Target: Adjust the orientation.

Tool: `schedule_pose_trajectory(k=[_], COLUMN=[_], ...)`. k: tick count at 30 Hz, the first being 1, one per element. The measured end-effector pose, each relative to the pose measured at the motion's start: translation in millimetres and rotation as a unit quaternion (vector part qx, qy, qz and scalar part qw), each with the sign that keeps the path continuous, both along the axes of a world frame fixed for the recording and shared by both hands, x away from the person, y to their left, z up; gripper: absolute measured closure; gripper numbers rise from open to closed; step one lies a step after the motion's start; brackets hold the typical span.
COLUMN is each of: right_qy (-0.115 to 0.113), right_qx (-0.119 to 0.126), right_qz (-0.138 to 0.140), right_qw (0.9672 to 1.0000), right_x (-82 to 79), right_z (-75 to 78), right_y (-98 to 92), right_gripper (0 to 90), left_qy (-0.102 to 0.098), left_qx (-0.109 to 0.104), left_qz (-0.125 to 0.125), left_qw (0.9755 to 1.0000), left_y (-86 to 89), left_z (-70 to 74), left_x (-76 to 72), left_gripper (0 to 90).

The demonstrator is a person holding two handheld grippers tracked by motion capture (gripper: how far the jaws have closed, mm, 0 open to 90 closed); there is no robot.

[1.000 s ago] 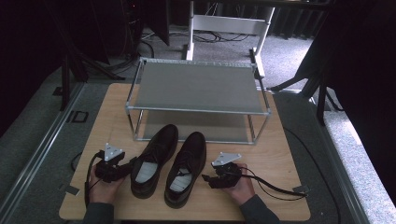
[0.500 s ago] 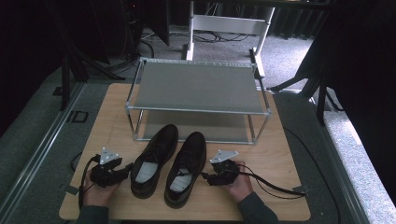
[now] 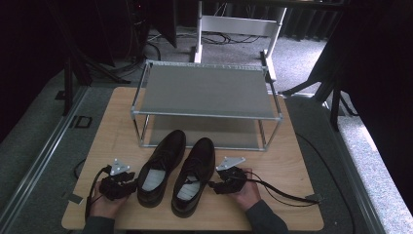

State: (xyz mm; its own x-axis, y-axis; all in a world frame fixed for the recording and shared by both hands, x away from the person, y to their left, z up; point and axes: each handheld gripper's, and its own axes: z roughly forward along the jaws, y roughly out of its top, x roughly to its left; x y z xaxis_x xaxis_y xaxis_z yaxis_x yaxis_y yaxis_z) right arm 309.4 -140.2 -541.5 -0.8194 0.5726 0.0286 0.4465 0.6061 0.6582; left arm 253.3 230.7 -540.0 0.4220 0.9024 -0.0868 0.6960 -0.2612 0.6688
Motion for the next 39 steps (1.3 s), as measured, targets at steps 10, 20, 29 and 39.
schedule_pose_trajectory(k=[10,20,29,39], right_qy=[0.005,0.023,0.021,0.021], right_qx=[0.005,0.012,0.010,0.015], right_qz=[0.005,0.030,0.028,0.016], right_qw=[1.0000,0.9992,0.9993,0.9995], right_x=[4.8,1.7,0.3,2.3], right_z=[0.0,2.0,2.4,0.1], right_y=[11.3,15.5,16.2,13.7], right_gripper=[45.7,59.2,59.1,49.2], left_qy=[0.002,0.001,-0.038,-0.092], left_qx=[-0.001,-0.008,-0.025,-0.052], left_qz=[-0.006,0.002,0.041,0.035], left_qw=[1.0000,1.0000,0.9981,0.9938], left_y=[-12.6,-10.3,-6.2,-30.8], left_z=[-1.8,-1.5,30.1,76.8], left_x=[6.8,10.5,-2.0,-28.4], left_gripper=[65.0,60.3,56.3,50.6])
